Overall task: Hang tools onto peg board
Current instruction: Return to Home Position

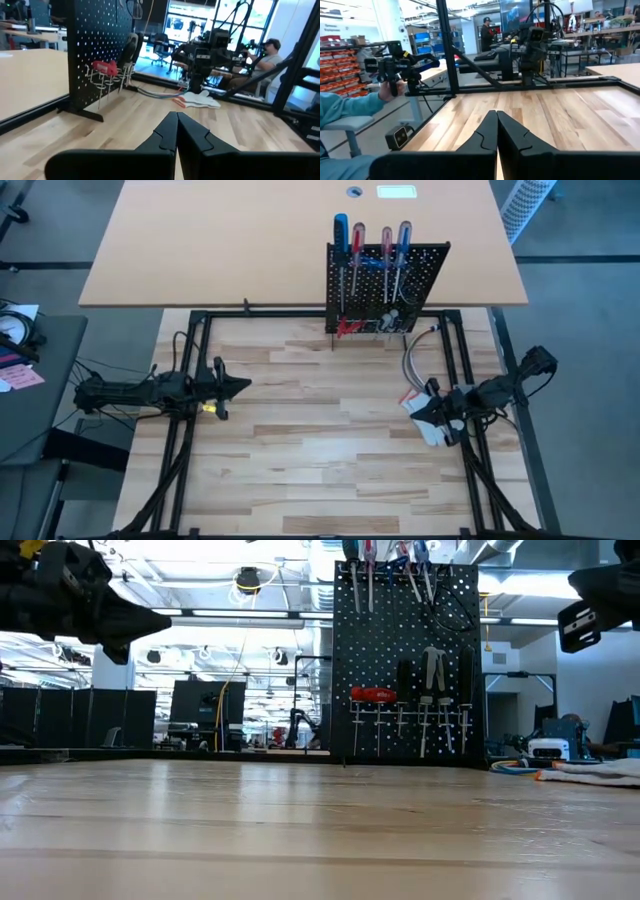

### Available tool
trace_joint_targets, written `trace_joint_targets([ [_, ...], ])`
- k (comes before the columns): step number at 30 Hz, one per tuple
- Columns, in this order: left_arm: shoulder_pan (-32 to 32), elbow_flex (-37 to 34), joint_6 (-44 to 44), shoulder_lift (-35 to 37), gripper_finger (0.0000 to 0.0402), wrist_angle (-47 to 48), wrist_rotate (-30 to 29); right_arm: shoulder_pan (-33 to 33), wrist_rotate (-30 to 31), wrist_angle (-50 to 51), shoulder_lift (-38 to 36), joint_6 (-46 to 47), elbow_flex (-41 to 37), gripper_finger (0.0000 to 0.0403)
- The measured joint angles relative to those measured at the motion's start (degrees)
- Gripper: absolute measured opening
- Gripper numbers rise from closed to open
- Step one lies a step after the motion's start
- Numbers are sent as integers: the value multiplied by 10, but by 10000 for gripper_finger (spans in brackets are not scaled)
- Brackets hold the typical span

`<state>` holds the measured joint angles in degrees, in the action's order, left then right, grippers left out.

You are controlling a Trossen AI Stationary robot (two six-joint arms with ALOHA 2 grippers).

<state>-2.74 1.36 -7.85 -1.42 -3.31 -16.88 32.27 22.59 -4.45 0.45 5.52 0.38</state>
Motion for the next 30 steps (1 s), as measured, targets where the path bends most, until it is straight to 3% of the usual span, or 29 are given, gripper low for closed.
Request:
trace_joint_targets([
  [10, 0, 3, -2, -1, 0, 6, 0, -7, 2, 1, 0, -4, 0, 6],
  [14, 0, 2, 2, -1, 0, 7, -1, -31, 48, -2, 0, -115, 0, 6],
  [18, 0, 2, 1, -1, 0, 7, -1, -72, 50, -2, 0, -244, -1, 6],
  [21, 0, 2, 1, -1, 0, 7, -1, -103, 50, -2, 0, -281, -1, 7],
  [27, 0, 2, 1, -1, 0, 8, -1, -154, 50, -3, -1, -283, -1, 7],
  [30, 0, 2, 1, -1, 0, 8, -1, -163, 43, -9, -1, -177, -1, 7],
])
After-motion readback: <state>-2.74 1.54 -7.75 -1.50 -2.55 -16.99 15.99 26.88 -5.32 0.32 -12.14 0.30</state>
